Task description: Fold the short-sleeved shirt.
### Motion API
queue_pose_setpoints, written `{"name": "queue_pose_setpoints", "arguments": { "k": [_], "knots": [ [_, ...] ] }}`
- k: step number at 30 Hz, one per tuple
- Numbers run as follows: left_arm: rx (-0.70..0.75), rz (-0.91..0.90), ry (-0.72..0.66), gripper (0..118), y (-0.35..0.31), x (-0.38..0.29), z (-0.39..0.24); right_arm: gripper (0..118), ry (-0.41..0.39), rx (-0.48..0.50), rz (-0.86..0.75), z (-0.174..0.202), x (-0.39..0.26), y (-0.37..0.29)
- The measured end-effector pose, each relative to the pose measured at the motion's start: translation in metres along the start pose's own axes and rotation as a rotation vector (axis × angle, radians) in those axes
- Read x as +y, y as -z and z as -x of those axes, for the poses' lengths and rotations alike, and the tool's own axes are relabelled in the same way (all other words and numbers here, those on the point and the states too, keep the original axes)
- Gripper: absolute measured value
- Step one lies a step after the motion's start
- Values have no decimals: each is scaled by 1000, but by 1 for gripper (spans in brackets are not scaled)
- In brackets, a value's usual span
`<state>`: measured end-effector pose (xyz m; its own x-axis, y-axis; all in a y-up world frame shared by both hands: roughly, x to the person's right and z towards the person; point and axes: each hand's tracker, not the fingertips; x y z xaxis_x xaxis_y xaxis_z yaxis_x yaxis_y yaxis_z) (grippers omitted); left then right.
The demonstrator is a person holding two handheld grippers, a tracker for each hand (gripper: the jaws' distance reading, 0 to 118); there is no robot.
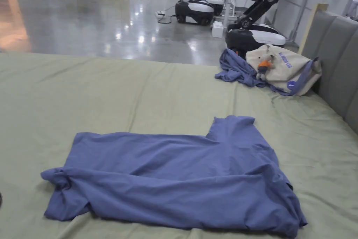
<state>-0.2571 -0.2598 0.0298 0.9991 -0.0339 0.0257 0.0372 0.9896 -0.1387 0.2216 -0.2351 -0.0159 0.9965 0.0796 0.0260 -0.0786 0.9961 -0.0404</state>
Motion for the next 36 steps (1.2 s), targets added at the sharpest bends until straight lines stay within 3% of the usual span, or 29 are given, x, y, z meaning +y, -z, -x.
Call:
{"name": "queue_pose_setpoints", "arguments": {
  "k": [10,14,15,16,17,18,20,24,33,34,36],
  "knots": [
    [15,89,3,0,24,-6,26,2,27,56,57,3,-6,15],
    [-174,366,-6,10,73,-6,47,2,11,81,75,4,-5,18],
    [-196,460,10,16,93,-12,53,2,9,82,78,4,-4,17],
    [-203,543,22,56,113,-20,58,2,6,86,83,5,-3,18],
    [-197,615,58,88,131,-32,63,2,3,96,89,5,-3,19],
    [-196,607,113,95,140,-36,63,2,1,98,92,5,-3,19],
    [-200,640,187,95,163,-56,68,2,-6,103,99,5,-3,20],
    [-279,679,156,95,191,-71,72,2,-13,109,121,4,-5,23],
    [-294,696,150,92,213,-77,69,2,-20,110,161,0,-11,31],
    [-299,706,144,79,215,-78,68,2,-21,110,165,-1,-11,32],
    [-296,717,136,26,217,-78,66,2,-18,116,177,-1,-12,36]
  ]
}}
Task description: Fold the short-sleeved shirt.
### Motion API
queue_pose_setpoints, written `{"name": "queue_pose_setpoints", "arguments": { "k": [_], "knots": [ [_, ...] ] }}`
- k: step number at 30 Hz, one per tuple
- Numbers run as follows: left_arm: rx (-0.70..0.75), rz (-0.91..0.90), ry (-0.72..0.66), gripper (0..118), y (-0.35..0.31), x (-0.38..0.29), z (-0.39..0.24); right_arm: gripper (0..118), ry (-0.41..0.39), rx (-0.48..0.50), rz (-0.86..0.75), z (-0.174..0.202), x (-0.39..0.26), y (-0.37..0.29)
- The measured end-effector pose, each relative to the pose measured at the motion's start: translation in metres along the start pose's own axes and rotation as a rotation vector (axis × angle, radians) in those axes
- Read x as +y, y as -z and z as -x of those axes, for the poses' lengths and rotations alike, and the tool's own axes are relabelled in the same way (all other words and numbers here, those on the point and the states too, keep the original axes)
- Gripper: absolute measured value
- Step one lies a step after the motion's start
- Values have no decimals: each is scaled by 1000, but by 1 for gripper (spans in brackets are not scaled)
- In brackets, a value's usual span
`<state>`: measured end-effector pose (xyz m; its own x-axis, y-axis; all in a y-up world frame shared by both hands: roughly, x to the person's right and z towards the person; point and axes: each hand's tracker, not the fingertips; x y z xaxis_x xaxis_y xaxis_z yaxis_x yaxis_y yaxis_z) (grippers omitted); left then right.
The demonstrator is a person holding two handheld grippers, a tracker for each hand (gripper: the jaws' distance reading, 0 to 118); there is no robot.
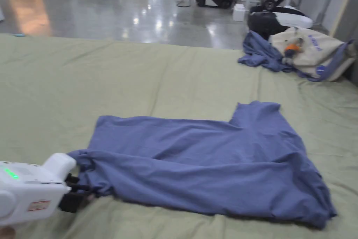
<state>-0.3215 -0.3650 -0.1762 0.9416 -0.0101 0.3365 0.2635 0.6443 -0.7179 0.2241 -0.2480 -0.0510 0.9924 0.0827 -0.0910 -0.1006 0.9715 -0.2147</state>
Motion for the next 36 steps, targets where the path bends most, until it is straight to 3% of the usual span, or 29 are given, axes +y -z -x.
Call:
{"name": "queue_pose_setpoints", "arguments": {
  "k": [1,4,5,7,9,10,11,14,18,21,26,28,36],
  "knots": [
    [19,-11,13,12,-1,0,-3,2,2,6,5,-1,0,1],
    [36,-29,18,11,-9,5,-10,3,15,40,72,-8,0,9],
    [27,-25,19,11,-9,6,-10,10,2,57,107,-13,-1,13],
    [37,-40,21,11,-19,7,-22,48,-17,85,156,-23,-3,23],
    [33,-52,11,11,-26,8,-23,64,-7,152,310,-37,-8,46],
    [35,-62,3,11,-29,8,-21,89,8,178,383,-44,-14,60],
    [35,-66,-4,11,-32,9,-22,92,2,187,419,-46,-21,73],
    [42,-78,-8,11,-40,11,-27,92,-43,198,544,-52,-44,117],
    [42,-75,-10,11,-44,16,-30,92,-13,181,675,-56,-67,169],
    [40,-71,-15,11,-47,17,-32,90,-41,189,719,-53,-73,191],
    [40,-70,-20,11,-43,22,-25,44,-16,245,766,-49,-70,201],
    [38,-70,-25,11,-44,23,-25,16,-37,278,759,-48,-67,200],
    [15,-116,-72,10,-60,22,-18,13,71,323,718,-65,-50,188]
  ]
}}
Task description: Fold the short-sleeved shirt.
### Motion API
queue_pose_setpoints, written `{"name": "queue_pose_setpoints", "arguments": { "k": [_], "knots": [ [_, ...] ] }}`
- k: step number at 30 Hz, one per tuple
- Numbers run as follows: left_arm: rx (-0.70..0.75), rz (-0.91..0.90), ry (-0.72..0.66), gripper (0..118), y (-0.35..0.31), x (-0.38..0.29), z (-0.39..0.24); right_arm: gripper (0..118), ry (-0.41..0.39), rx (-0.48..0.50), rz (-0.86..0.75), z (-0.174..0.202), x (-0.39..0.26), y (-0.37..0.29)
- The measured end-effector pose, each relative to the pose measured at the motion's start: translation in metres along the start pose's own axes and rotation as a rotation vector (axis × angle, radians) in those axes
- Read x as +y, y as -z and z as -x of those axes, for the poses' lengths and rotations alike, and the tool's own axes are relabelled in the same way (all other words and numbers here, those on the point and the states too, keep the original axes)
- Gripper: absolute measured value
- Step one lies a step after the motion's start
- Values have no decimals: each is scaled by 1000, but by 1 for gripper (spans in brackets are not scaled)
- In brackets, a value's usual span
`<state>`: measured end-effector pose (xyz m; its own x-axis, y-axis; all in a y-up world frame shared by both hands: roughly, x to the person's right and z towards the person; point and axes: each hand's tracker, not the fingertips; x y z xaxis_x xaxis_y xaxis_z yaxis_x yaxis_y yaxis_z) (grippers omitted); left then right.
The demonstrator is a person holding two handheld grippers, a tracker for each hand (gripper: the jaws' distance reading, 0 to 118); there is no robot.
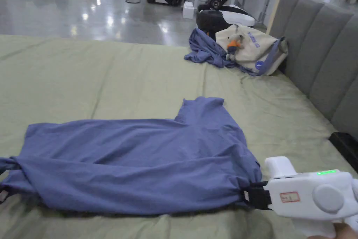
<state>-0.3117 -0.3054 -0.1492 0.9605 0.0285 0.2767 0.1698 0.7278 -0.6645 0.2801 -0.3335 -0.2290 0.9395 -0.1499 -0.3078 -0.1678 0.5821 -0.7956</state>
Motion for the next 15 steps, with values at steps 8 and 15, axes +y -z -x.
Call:
{"name": "queue_pose_setpoints", "arguments": {
  "k": [8,15],
  "knots": [
    [-5,-15,-8,9,-30,-8,-4,13,-3,48,-13,10,-3,-44],
    [20,-6,19,9,-68,-51,-18,13,-21,77,1,33,-42,-91]
  ]
}}
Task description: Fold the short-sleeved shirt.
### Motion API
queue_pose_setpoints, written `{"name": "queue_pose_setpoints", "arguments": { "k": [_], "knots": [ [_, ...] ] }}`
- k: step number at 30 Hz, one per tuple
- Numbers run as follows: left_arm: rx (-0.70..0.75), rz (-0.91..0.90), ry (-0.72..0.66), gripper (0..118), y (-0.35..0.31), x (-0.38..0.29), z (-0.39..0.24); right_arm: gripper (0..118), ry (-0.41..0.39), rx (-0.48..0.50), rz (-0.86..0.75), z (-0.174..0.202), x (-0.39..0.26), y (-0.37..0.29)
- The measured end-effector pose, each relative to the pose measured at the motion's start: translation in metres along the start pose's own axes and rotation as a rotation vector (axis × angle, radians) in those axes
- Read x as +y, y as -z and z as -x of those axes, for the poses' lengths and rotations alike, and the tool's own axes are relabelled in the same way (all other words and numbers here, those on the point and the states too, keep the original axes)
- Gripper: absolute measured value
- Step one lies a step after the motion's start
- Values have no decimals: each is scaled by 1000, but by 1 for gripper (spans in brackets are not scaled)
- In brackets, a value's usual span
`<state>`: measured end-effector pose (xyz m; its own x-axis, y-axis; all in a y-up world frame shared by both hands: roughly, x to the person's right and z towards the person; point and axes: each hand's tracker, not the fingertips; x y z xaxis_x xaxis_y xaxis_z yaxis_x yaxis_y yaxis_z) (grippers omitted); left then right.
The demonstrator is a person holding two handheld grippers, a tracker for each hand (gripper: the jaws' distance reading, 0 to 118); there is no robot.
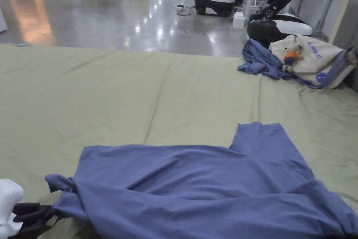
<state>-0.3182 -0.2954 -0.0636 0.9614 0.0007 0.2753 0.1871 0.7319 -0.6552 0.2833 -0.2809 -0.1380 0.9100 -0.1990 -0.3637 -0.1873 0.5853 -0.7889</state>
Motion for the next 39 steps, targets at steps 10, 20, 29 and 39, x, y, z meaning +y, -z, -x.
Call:
{"name": "queue_pose_setpoints", "arguments": {
  "k": [10,20,29,39],
  "knots": [
    [-17,21,-103,19,-8,-39,1,16,47,8,37,9,-47,1],
    [154,-339,-159,81,-80,-12,-24,80,-122,-359,-467,58,-47,-81],
    [233,-537,-105,0,-88,9,-69,2,10,-424,-848,98,-39,-71],
    [223,-532,-140,0,-67,3,-59,2,-63,-383,-814,109,-34,-51]
  ]
}}
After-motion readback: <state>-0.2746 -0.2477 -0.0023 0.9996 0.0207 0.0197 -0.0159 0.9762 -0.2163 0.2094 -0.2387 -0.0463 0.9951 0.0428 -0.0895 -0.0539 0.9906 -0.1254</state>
